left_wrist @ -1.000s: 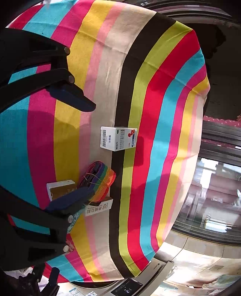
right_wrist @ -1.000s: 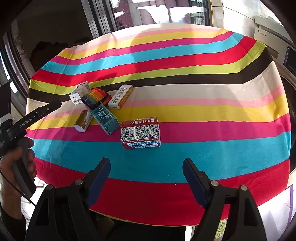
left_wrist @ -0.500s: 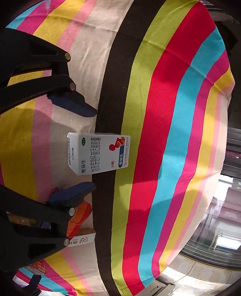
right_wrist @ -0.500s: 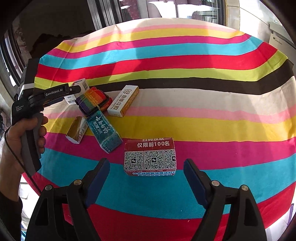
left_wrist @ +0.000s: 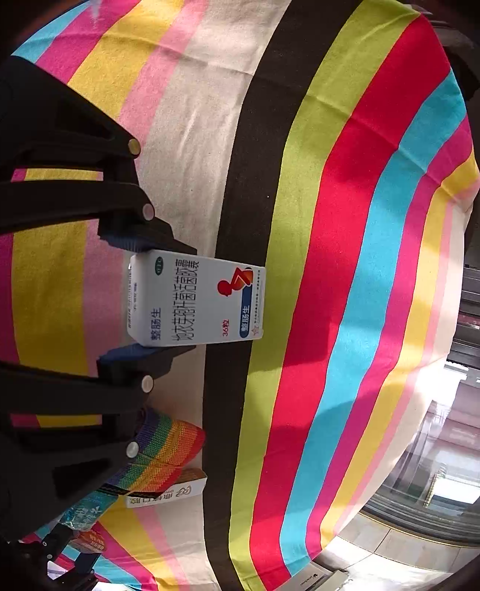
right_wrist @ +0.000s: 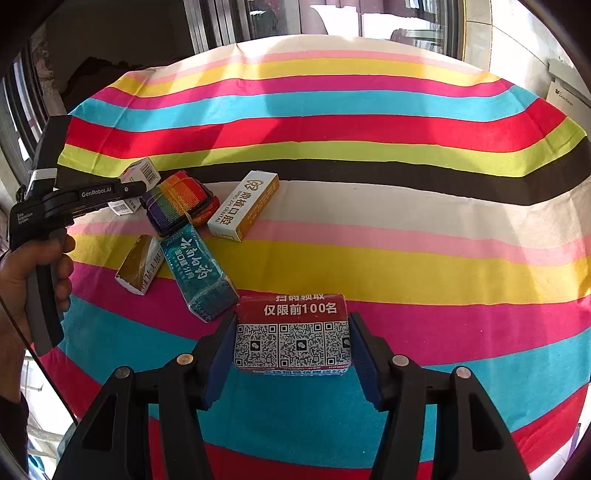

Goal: Organize objects
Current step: 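Carry QR-code box with right tool while left tool carries white box toward bin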

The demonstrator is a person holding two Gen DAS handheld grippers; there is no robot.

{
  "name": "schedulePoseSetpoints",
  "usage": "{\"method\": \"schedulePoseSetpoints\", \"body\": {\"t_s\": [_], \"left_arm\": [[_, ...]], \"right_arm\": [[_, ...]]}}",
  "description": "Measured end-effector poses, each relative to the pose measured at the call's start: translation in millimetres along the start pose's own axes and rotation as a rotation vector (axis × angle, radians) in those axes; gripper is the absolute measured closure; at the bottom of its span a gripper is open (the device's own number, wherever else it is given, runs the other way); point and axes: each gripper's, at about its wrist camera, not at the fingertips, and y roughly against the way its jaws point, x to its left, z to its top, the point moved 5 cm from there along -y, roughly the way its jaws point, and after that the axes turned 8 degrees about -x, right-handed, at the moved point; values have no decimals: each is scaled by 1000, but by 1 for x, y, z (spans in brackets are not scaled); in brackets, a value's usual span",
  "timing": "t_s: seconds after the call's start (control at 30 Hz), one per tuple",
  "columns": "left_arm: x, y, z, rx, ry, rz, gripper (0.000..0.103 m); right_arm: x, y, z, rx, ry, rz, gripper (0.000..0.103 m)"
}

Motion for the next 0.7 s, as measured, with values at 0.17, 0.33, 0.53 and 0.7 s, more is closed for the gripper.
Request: {"method": "schedulePoseSetpoints", "body": {"t_s": [0.17, 0.33, 0.53, 0.7], "left_arm": [[7, 26, -18, -3, 24, 3, 57], [9, 50, -38, 0, 51, -6, 57], [4, 76, -61, 10, 77, -29, 58], [-9, 96, -77, 16, 53, -53, 58]], "right_arm": [[0, 5, -4, -5, -1, -6, 44], [0, 11, -12, -11, -1, -8, 44], [0, 23, -23, -14, 6, 13, 44], [-2, 35, -32, -23, -2, 14, 44]]}}
